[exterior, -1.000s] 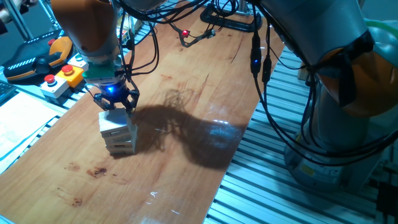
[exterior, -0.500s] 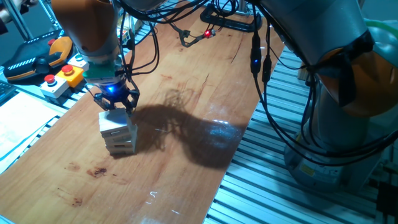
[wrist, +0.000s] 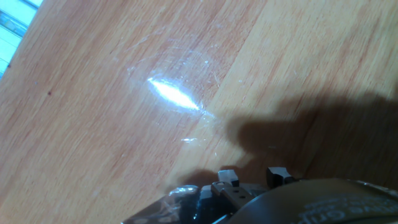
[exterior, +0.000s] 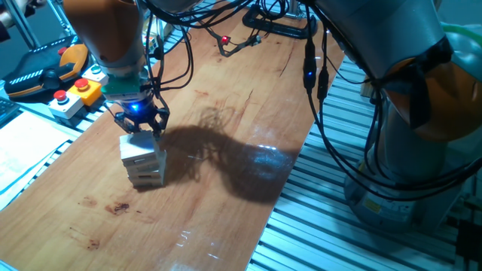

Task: Play Jenga

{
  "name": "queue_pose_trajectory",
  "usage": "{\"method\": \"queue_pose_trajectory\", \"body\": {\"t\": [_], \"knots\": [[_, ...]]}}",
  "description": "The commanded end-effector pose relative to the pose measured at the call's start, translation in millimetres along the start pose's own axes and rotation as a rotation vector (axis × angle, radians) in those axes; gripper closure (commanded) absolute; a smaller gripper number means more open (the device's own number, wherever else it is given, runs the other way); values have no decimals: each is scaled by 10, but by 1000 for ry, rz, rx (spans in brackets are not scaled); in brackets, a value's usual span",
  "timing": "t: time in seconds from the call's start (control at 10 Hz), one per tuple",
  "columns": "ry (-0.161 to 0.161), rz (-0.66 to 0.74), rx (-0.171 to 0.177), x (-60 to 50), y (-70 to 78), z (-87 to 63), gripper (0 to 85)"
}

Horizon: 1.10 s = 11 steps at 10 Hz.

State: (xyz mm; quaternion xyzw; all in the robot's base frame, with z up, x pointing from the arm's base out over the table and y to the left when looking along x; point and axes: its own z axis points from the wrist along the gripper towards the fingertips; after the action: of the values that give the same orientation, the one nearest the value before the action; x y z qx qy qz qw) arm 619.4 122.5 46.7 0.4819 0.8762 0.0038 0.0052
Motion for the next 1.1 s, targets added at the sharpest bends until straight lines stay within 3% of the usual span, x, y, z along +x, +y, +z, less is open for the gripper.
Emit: {"method": "queue_pose_trajectory", "body": {"t": [0.0,1.0], "knots": [[0,0,0,-5,-3,-2,840],[0,-1,-3,-60,-30,-8,840]]}}
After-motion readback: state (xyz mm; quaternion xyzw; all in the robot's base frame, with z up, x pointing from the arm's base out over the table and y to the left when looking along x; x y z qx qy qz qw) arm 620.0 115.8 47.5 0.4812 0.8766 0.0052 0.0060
